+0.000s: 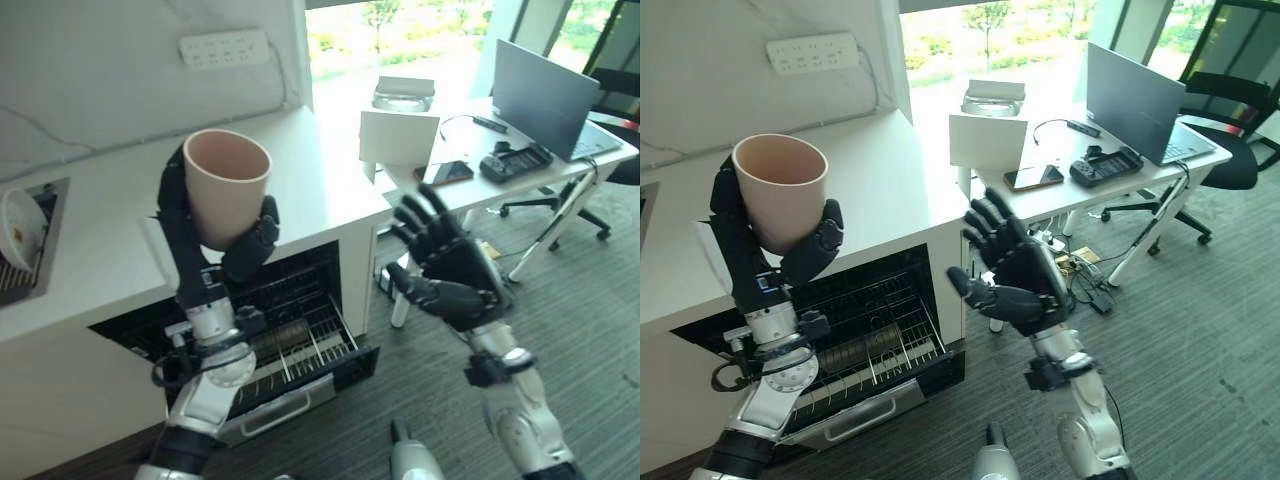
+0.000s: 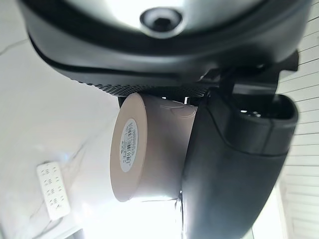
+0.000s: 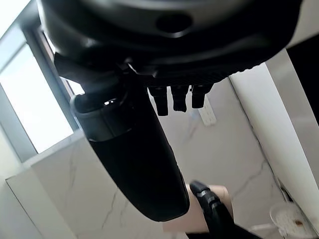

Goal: Place the dishes in the dishwasher.

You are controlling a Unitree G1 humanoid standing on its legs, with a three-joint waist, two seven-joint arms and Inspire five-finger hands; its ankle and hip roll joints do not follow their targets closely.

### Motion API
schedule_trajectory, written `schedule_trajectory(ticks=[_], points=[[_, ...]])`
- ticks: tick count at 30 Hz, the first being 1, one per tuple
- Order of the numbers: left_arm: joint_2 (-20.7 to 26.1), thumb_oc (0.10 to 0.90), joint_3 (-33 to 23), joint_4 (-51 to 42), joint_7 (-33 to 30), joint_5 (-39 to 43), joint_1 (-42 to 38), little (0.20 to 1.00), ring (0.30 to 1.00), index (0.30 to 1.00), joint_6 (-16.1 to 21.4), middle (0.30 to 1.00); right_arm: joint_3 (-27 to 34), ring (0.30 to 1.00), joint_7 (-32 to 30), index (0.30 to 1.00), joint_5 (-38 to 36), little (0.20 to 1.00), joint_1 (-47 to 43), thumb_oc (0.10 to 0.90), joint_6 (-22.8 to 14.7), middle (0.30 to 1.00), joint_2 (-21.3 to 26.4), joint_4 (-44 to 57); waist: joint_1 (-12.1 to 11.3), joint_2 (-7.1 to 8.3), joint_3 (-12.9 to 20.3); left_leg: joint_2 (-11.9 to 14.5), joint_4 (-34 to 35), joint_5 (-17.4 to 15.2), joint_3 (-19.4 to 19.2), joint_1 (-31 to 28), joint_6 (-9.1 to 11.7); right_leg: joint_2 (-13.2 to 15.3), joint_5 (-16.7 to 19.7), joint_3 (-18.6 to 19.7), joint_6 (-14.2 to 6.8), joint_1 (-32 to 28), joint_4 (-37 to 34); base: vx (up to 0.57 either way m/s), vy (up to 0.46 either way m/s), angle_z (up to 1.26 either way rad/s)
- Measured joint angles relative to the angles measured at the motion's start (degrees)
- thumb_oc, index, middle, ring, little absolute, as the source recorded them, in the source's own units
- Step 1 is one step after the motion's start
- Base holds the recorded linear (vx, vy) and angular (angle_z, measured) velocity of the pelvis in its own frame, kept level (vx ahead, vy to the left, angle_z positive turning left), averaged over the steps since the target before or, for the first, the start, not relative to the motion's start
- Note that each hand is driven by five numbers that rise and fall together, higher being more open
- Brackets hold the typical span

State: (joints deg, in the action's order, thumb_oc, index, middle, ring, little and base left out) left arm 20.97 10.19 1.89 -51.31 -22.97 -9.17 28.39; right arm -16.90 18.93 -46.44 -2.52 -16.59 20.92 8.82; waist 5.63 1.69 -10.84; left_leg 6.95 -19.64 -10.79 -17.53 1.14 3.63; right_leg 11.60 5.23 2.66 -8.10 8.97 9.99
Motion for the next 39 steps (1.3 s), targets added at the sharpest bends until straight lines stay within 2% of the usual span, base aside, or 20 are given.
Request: schedule_trajectory(ticks=[6, 8, 12, 13, 17, 20, 24, 27, 30, 36, 39], points=[[0.0, 0.400, 2.0, 2.6, -0.8, -0.9, 0.0, 0.300, 0.300, 0.300, -2.4, 0.300, -1.4, 0.900, -2.4, 0.900, -0.1, 0.900, -4.9, 0.800, 0.1, 0.900, 0.4, -0.2, -3.0, -1.05, 0.7, -0.2, 0.1, 0.5, 3.8, 0.9, 0.0, 1.0, -1.4, -4.0, 0.2, -1.6, 0.0, 0.03, -0.065, 0.35], [0.0, 0.400, 2.2, 4.0, -0.9, -0.9, 0.0, 0.300, 0.300, 0.300, -3.4, 0.300, -3.3, 0.900, -4.2, 0.900, -0.6, 0.900, -8.3, 0.800, 0.1, 0.900, 0.3, -0.7, -5.1, -1.20, 0.8, -0.2, 0.9, 1.8, 6.2, 1.6, 0.3, 1.1, -1.5, -6.2, 0.1, -2.4, 0.4, 0.02, -0.097, 0.52], [0.0, 0.400, 3.7, 7.1, -0.8, -0.9, 0.0, 0.300, 0.300, 0.300, -3.4, 0.300, -6.1, 0.900, -7.1, 0.900, -0.9, 0.900, -13.9, 0.800, 0.1, 0.900, -0.4, -2.5, -7.7, -1.22, 0.8, -0.3, 1.2, 2.7, 9.8, 2.3, 0.8, 1.2, -2.7, -9.9, 0.5, -4.3, 1.1, 0.02, -0.062, 0.50], [0.0, 0.400, 3.8, 7.3, -0.6, -1.0, 0.0, 0.300, 0.300, 0.300, -3.4, 0.300, -6.2, 0.900, -8.1, 0.900, -0.9, 0.900, -14.9, 0.800, 0.1, 0.900, -0.4, -3.1, -7.6, -1.27, 0.9, -0.2, 1.3, 2.8, 11.0, 2.8, 0.7, 1.5, -3.0, -11.1, 0.5, -4.6, 1.2, 0.02, -0.029, 0.57], [0.0, 0.400, 4.3, 8.1, -0.5, -0.9, 0.1, 0.300, 0.300, 0.300, -3.3, 0.300, -6.2, 0.900, -10.5, 0.900, -0.9, 0.900, -17.4, 0.800, 1.1, 0.900, -0.5, -3.1, -11.2, -1.41, 1.0, -1.0, 2.5, 4.2, 14.3, 3.8, 0.7, 2.1, -4.7, -14.4, 1.1, -5.0, 2.7, 0.03, -0.024, 0.49], [0.1, 0.400, 4.2, 8.4, -0.6, -1.0, 0.2, 0.300, 0.300, 0.300, -3.3, 0.300, -7.4, 0.900, -12.0, 0.900, -0.9, 0.900, -18.6, 0.800, 3.1, 0.900, -1.2, -3.1, -12.2, -1.38, 1.0, -1.5, 2.7, 4.8, 15.9, 4.1, 1.0, 2.7, -5.6, -16.1, 1.1, -5.3, 3.6, 0.01, -0.014, 0.29], [0.3, 0.400, 4.3, 9.0, -0.6, -3.0, 0.0, 0.300, 0.300, 0.300, -2.9, 0.300, -9.8, 0.900, -13.5, 0.900, -0.9, 0.900, -20.3, 0.800, 3.9, 0.900, -2.8, -4.4, -12.7, -1.39, 1.1, -2.1, 2.7, 5.0, 16.7, 4.8, 0.9, 3.3, -6.1, -17.0, 1.0, -5.4, 4.3, 0.01, -0.005, 0.18], [0.3, 0.400, 4.4, 9.4, -0.7, -4.7, 0.1, 0.300, 0.300, 0.300, -2.9, 0.300, -10.5, 0.900, -16.0, 0.900, -0.9, 0.900, -21.3, 0.800, 4.5, 0.900, -3.7, -5.6, -14.0, -1.38, 1.1, -2.2, 2.7, 5.1, 17.4, 4.8, 0.9, 3.4, -6.4, -17.6, 1.0, -5.4, 4.4, 0.01, 0.011, 0.11], [0.3, 0.400, 4.2, 9.4, -1.5, -5.1, 0.1, 0.300, 0.300, 0.300, -2.9, 0.300, -10.5, 0.900, -16.4, 0.900, -0.9, 0.900, -21.9, 0.800, 5.0, 0.900, -4.8, -7.9, -14.0, -1.35, 1.1, -2.3, 2.7, 5.3, 17.7, 4.9, 1.0, 3.5, -6.5, -17.7, 1.0, -5.5, 4.5, 0.01, 0.005, 0.04], [0.3, 0.400, 4.2, 9.4, -1.9, -5.6, 0.1, 0.300, 0.300, 0.300, -2.8, 0.300, -10.9, 0.900, -16.2, 0.900, -1.0, 0.900, -22.2, 0.800, 9.3, 0.900, -4.8, -9.7, -14.0, -1.34, 1.1, -2.3, 2.7, 5.3, 17.9, 4.9, 0.9, 3.5, -6.7, -17.8, 1.0, -5.5, 4.8, 0.00, 0.000, 0.00], [0.3, 0.400, 4.2, 9.4, -2.0, -6.4, 0.1, 0.300, 0.300, 0.300, -2.8, 0.300, -11.9, 0.900, -16.2, 0.900, -1.0, 0.900, -22.2, 0.800, 10.2, 0.900, -4.7, -10.2, -14.0, -1.32, 1.0, -2.3, 2.8, 5.3, 18.0, 4.9, 0.9, 3.6, -6.9, -17.9, 1.0, -5.5, 5.1, 0.00, 0.000, 0.00]])
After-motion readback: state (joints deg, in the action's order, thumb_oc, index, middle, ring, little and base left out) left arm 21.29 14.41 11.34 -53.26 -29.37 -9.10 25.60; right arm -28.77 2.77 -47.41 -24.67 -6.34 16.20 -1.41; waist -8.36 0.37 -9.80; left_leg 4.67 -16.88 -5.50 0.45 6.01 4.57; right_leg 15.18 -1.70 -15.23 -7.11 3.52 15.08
